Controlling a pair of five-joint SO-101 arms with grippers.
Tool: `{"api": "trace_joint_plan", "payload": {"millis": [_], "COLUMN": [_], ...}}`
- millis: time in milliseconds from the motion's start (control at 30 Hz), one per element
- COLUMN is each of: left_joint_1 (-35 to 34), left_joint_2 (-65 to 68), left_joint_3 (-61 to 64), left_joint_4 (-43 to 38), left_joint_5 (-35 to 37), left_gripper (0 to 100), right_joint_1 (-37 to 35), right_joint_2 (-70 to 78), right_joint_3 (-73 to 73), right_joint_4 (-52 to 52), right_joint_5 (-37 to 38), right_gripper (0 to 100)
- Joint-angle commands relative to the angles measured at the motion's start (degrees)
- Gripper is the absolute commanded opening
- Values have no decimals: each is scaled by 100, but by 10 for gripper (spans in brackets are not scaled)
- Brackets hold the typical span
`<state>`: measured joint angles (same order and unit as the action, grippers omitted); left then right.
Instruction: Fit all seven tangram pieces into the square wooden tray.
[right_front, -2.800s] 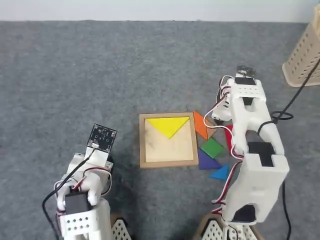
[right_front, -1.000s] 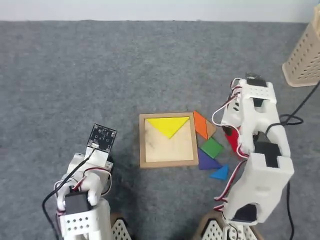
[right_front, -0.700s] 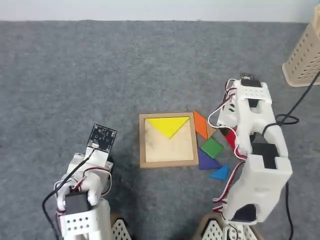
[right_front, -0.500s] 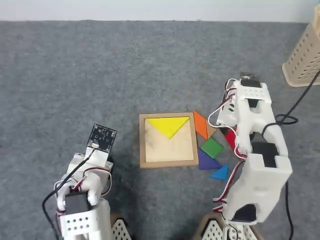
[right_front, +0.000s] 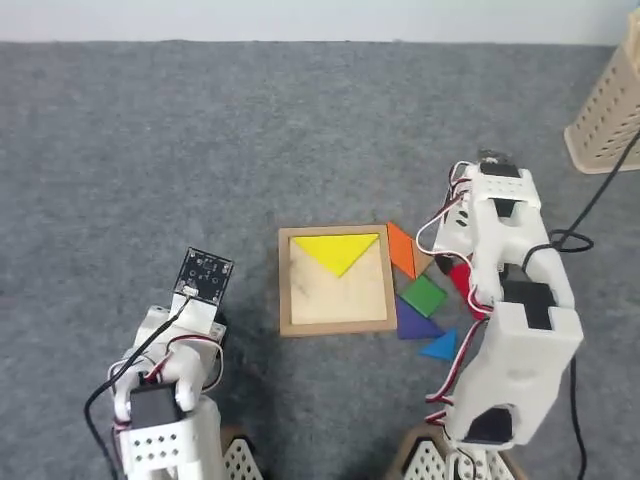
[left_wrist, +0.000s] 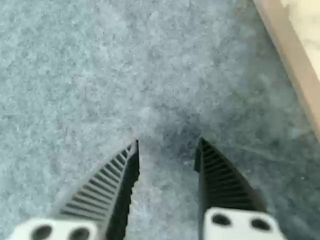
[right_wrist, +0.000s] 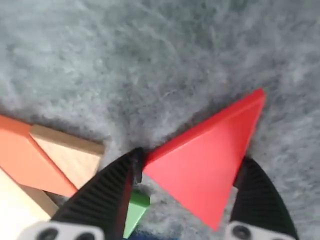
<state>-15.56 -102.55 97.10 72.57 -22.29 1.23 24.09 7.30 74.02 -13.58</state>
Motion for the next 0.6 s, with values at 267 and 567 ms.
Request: {"api": "trace_joint_plan", "payload": {"millis": [267, 567], "left_joint_1": [0, 0], "left_joint_2": [-62, -62], "left_joint_3": [-40, -40], "left_joint_4": [18, 18], "left_joint_5": [35, 35], "left_gripper": [176, 176], "right_joint_1": [-48, -92], "right_joint_2": [-400, -1429], "right_joint_3": [-158, -114], "right_joint_4": [-40, -136], "right_joint_5": [281, 747], "right_gripper": [114, 112]}}
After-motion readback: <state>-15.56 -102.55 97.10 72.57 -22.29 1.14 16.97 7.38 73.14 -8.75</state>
